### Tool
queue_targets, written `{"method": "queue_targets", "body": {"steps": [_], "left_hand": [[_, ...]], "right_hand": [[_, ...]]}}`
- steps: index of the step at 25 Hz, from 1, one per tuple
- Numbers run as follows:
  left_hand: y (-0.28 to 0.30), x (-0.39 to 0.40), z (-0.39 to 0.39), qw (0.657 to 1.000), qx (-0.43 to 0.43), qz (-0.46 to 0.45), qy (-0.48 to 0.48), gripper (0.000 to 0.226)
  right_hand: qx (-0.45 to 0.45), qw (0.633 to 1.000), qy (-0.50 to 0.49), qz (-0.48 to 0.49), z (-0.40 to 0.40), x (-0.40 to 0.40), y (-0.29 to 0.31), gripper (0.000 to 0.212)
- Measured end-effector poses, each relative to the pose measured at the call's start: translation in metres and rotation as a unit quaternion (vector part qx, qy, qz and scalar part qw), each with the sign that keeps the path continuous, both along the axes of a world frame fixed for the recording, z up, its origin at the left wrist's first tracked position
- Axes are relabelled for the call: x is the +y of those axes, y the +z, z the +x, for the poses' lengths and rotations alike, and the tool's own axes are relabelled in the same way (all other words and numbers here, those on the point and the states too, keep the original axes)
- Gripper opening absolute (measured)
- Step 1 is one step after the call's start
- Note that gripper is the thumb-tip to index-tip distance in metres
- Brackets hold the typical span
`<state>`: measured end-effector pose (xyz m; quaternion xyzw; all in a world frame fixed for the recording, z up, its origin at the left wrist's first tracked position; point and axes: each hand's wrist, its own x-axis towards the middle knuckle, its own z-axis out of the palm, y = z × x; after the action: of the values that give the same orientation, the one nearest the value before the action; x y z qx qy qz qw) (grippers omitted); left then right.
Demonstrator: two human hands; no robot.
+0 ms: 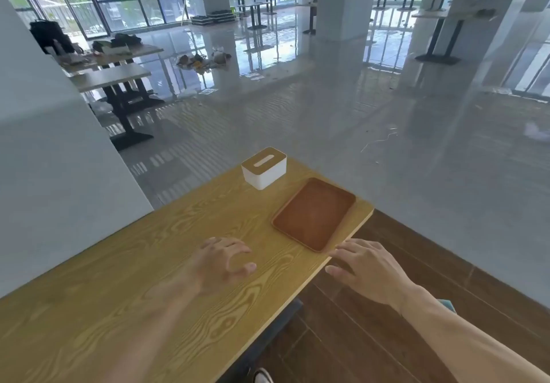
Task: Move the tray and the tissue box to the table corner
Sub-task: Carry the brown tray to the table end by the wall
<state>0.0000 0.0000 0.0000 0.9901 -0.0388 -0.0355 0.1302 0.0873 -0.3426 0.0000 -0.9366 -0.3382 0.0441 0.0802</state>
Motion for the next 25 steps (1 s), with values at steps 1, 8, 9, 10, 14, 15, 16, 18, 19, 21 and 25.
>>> {"method": "queue_targets", "body": {"steps": [1,8,9,10,14,15,16,18,19,21,25], "left_hand": [[-0.002,0.0,0.007,1.0,0.002,-0.001,0.003,0.067],[-0.03,0.015,0.074,1.0,0.019,-0.003,0.003,0.063],[-0.034,0.018,0.086,1.0,0.023,-0.007,0.005,0.064],[-0.039,0.021,0.096,1.0,0.027,-0.008,0.007,0.065],[-0.06,0.037,0.127,0.998,0.063,-0.025,0.021,0.067],[-0.065,0.039,0.132,0.997,0.07,-0.028,0.023,0.066],[-0.07,0.041,0.136,0.996,0.08,-0.029,0.024,0.066],[-0.083,0.048,0.146,0.994,0.101,-0.031,0.024,0.066],[-0.089,0.05,0.152,0.993,0.11,-0.03,0.023,0.066],[-0.098,0.051,0.161,0.99,0.135,-0.024,0.018,0.064],[-0.119,0.049,0.176,0.986,0.166,-0.015,0.027,0.063]], "right_hand": [[0.003,1.0,0.001,-0.002,0.005,0.0,-0.002,0.058],[0.014,1.0,0.003,-0.027,0.066,0.013,-0.021,0.061],[0.019,0.999,0.004,-0.033,0.079,0.016,-0.022,0.061],[0.024,0.999,0.007,-0.04,0.091,0.021,-0.022,0.061],[0.052,0.996,0.017,-0.068,0.136,0.044,-0.031,0.058],[0.058,0.995,0.021,-0.075,0.143,0.049,-0.034,0.057],[0.067,0.994,0.023,-0.086,0.149,0.054,-0.038,0.056],[0.085,0.99,0.029,-0.105,0.162,0.063,-0.05,0.056],[0.09,0.989,0.031,-0.11,0.168,0.067,-0.056,0.056],[0.108,0.986,0.03,-0.124,0.175,0.071,-0.066,0.056],[0.136,0.98,0.024,-0.14,0.191,0.074,-0.084,0.057]]}}
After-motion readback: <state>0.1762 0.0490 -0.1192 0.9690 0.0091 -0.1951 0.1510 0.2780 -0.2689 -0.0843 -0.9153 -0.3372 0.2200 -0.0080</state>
